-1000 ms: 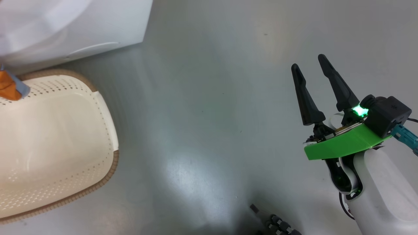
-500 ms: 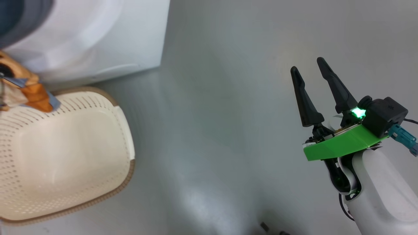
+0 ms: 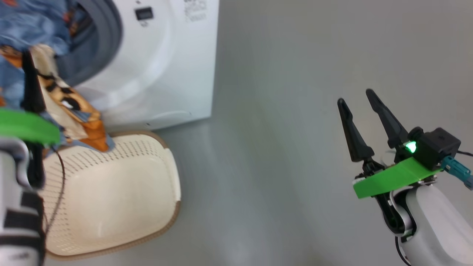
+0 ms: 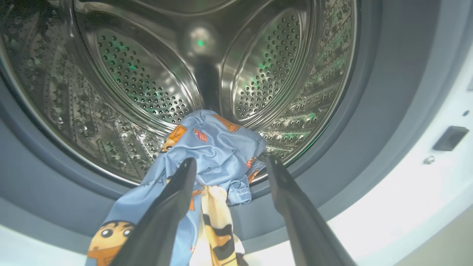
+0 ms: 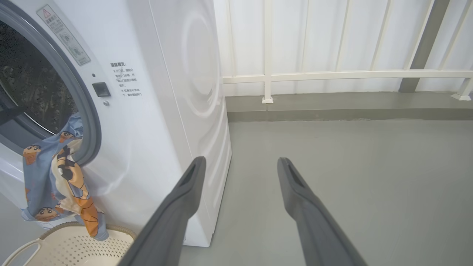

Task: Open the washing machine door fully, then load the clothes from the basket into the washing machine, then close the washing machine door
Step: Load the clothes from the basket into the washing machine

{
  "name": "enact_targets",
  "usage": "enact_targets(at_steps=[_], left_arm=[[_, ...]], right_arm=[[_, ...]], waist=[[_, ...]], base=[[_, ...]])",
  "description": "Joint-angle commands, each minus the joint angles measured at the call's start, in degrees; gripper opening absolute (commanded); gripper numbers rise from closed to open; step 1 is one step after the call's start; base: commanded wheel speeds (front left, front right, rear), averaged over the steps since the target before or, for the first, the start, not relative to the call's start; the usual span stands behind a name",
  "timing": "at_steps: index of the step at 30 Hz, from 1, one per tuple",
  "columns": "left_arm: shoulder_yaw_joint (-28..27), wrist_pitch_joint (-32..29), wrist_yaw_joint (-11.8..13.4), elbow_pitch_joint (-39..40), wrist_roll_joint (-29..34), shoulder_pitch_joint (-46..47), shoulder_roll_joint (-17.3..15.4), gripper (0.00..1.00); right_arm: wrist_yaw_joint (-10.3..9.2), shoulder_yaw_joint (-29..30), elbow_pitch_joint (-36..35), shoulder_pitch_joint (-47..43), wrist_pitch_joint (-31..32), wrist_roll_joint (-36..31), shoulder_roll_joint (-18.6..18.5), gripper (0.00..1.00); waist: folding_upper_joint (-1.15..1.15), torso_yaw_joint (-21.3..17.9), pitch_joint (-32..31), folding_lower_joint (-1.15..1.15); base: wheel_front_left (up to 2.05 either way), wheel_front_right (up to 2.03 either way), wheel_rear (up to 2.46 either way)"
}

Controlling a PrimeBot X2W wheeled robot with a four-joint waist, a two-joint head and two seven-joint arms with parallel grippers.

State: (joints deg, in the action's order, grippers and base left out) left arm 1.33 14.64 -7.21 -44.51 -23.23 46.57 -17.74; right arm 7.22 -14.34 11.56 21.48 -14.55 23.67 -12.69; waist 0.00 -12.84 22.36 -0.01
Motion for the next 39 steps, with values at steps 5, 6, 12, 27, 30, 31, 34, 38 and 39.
enact_targets(at_steps=[5, 6, 12, 27, 30, 31, 34, 38, 39], left_arm=[[-2.6, 0.4, -0.3, 6.9, -0.6, -7.7, -0.7, 1.0], [-2.8, 0.4, -0.3, 8.1, -0.6, -9.3, -0.4, 1.0], [-3.2, 0.4, -0.2, 14.8, 0.9, -17.9, 1.7, 1.0], [-5.7, 0.4, 0.6, 24.5, 1.2, -33.5, 7.7, 1.0], [-5.9, 0.4, 0.7, 25.7, 1.4, -35.5, 8.8, 1.0], [-5.9, 0.4, 0.7, 25.9, 1.4, -35.9, 9.0, 1.0], [-5.9, 0.4, 0.7, 26.5, 1.7, -36.6, 9.6, 1.0], [-5.9, 0.4, 0.8, 26.8, 1.9, -36.9, 9.9, 1.0], [-5.9, 0.4, 0.7, 26.8, 1.9, -36.9, 10.0, 1.0]], right_arm=[[0.26, -0.3, -0.6, -2.5, -0.4, 0.1, -1.7, 1.0], [0.26, -0.3, -0.5, -2.8, -0.4, 0.1, -1.9, 1.0], [0.26, -0.1, -0.1, -4.5, -0.4, 0.1, -2.8, 1.0], [0.26, -0.4, 0.6, -8.1, -0.4, 0.0, -4.0, 1.0], [0.26, -0.4, 0.5, -8.5, -0.4, 0.0, -4.3, 1.0], [0.26, -0.3, 0.5, -8.7, -0.4, 0.0, -4.4, 1.0], [0.26, -0.3, 0.5, -9.0, -0.4, -0.1, -4.7, 1.0], [0.26, -0.4, 0.5, -8.9, -0.4, -0.2, -4.9, 1.0], [0.26, -0.5, 0.4, -8.8, -0.4, -0.2, -5.0, 1.0]], waist=[[0.0, 5.0, -7.5, 0.01], [0.0, 5.4, -8.2, 0.01], [0.0, 7.5, -11.7, 0.01], [0.0, 8.7, -17.6, 0.01], [0.0, 8.8, -18.0, 0.01], [0.0, 8.8, -18.1, 0.01], [0.0, 9.0, -18.2, 0.01], [0.0, 9.1, -18.0, 0.01], [0.0, 9.1, -17.9, 0.01]], base=[[0.0, 0.0, 0.0], [0.0, 0.0, 0.0], [0.0, 0.0, 0.0], [0.0, 0.0, 0.0], [0.0, 0.0, 0.0], [0.0, 0.0, 0.0], [0.0, 0.0, 0.0], [0.0, 0.0, 0.0], [0.0, 0.0, 0.0]])
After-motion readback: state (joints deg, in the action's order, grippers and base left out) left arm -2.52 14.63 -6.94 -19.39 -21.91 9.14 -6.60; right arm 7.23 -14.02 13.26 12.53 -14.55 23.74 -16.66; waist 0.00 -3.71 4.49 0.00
